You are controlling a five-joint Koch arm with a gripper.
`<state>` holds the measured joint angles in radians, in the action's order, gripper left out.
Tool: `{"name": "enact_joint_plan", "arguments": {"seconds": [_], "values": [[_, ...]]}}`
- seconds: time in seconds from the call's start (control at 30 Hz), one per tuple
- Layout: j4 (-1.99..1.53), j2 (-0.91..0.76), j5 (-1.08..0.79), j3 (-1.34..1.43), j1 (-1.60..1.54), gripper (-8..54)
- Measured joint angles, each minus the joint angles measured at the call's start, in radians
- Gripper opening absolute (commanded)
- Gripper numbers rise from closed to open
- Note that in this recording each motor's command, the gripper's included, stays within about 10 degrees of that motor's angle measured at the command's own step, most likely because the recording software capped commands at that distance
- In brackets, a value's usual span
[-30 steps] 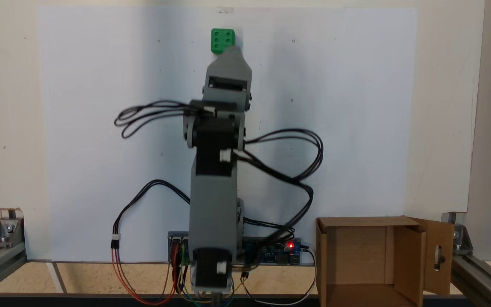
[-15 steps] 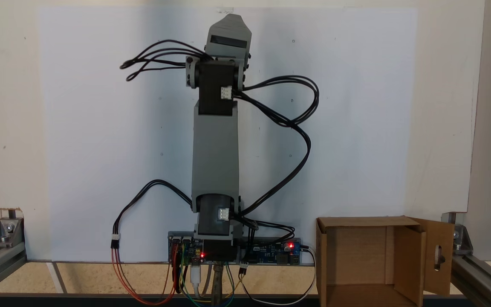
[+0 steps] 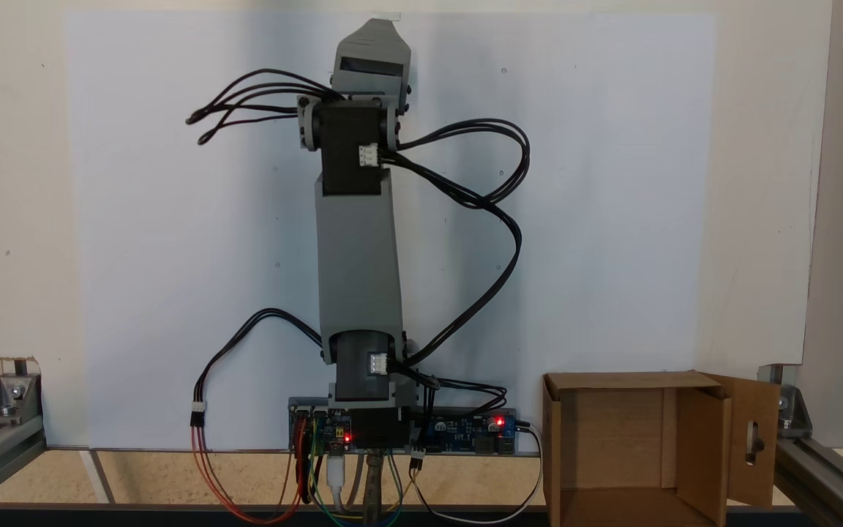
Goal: Grasp a green dice and put it in the bin.
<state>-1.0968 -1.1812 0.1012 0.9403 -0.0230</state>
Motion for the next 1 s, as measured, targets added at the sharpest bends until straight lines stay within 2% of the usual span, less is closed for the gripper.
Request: {"name": "enact_joint_plan", "arguments": {"seconds": [1.0], "values": [[0.049, 0.184, 0.005, -0.003, 0.0, 43.3]]}}
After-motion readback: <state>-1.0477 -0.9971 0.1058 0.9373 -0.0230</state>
